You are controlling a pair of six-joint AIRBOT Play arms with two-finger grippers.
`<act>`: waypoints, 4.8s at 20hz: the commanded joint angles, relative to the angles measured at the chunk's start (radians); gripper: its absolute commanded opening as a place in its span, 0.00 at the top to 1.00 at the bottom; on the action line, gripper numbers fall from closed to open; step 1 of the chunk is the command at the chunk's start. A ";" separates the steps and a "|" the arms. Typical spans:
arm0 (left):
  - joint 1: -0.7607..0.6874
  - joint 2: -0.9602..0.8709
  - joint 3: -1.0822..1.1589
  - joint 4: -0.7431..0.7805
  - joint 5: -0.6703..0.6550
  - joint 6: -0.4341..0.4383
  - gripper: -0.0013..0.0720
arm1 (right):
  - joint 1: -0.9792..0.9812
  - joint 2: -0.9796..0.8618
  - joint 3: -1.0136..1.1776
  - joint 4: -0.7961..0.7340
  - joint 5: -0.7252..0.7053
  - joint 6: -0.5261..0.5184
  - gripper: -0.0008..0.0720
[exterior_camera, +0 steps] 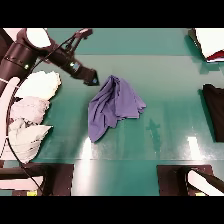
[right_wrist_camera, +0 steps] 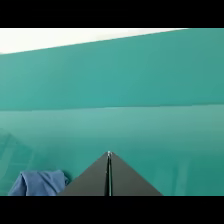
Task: Fold the shirts.
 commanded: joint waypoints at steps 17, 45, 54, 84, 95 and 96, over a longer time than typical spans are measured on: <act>0.033 0.282 -1.004 -0.418 0.391 0.116 0.95 | 0.002 -0.004 -0.044 0.014 0.123 -0.005 0.97; 0.032 0.292 -0.574 -0.178 0.220 0.054 0.95 | 0.632 -0.451 -0.469 -0.076 -0.061 -0.031 0.40; 0.032 0.292 -0.574 -0.179 0.219 0.054 0.95 | 0.635 -0.451 -0.526 -0.064 -0.136 -0.020 0.97; 0.225 0.578 0.377 -0.133 0.107 -0.034 0.95 | -0.122 0.292 0.040 -0.117 0.080 -0.018 0.97; 0.226 0.309 -0.558 -0.066 0.141 0.101 0.95 | 0.213 -0.373 0.039 -0.131 0.432 0.006 0.97; 0.226 0.271 -0.560 -0.040 0.210 0.100 0.95 | 0.212 -0.414 0.039 -0.130 0.403 0.008 0.97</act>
